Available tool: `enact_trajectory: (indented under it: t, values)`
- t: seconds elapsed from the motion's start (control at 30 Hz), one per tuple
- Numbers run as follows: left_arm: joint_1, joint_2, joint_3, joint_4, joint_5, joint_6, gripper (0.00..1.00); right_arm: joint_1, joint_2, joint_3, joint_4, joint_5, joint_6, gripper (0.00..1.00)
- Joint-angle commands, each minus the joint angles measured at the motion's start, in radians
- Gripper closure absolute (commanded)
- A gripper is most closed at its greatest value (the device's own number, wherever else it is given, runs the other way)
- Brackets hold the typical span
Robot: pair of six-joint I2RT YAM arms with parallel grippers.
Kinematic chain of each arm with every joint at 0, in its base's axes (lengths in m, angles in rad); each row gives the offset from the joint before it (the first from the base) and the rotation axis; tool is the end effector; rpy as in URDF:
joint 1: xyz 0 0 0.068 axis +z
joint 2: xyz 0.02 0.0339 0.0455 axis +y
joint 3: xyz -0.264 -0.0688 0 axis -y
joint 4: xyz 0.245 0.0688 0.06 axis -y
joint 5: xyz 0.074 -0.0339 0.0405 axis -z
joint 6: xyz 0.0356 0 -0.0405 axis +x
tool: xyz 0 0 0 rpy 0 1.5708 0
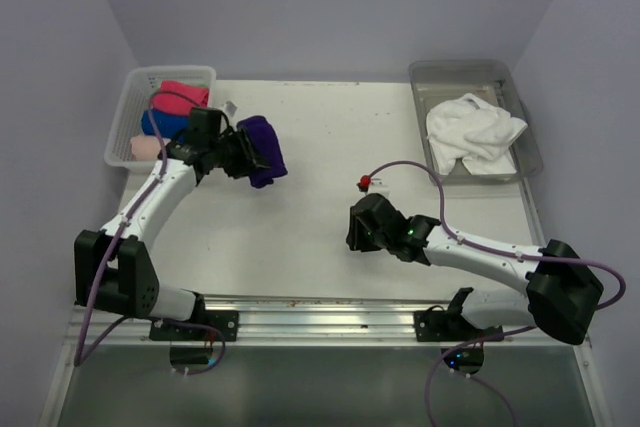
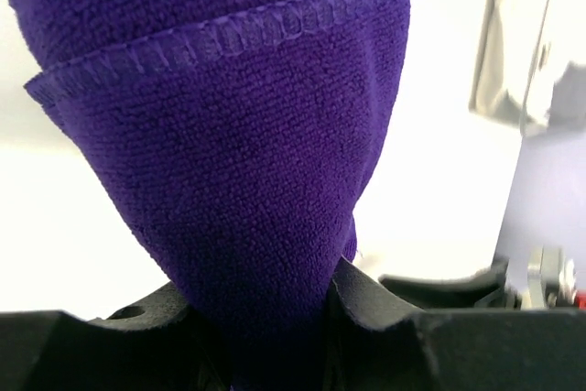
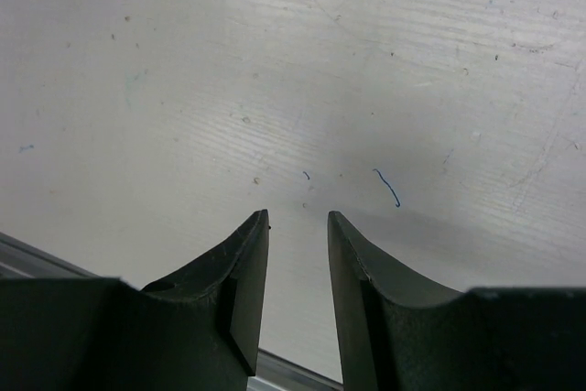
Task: Roll the towels
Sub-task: Place the rolled towel into the container
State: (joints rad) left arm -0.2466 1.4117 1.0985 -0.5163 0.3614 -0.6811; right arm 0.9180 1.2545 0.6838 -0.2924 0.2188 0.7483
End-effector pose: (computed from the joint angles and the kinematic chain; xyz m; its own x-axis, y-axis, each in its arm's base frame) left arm 0.2900 -0.0860 0.2766 -0.8452 -0.3946 -0.3604 -0.0931 0.7728 -0.6278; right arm 0.1563 0.1917 0.1999 -0.8075 0.0373 -0.5886 -0.1914 0.9274 0.3214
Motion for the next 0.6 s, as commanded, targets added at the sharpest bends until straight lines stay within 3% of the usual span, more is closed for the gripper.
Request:
enact_trajectory:
  t: [0.0, 0.2, 0.27, 0.47, 0.57]
  values:
    - [0.162, -0.020, 0.055, -0.011, 0.005, 0.037, 0.71, 0.002, -0.029, -0.006, -0.017, 0.034, 0.014, 0.63]
    - [0.395, -0.056, 0.047, 0.107, -0.028, -0.043, 0.68, 0.002, -0.010, 0.005, -0.031, 0.028, 0.017, 0.64]
    - [0.414, -0.046, 0.063, 0.116, -0.105, -0.063, 0.68, 0.002, -0.004, 0.032, -0.045, 0.019, 0.014, 0.64]
    - [0.527, 0.064, 0.103, 0.245, 0.000, -0.172, 0.66, 0.012, -0.009, 0.088, -0.123, 0.062, -0.023, 0.64]
    - [0.558, 0.098, 0.124, 0.306, -0.044, -0.202, 0.65, 0.012, -0.006, 0.102, -0.146, 0.080, -0.032, 0.64]
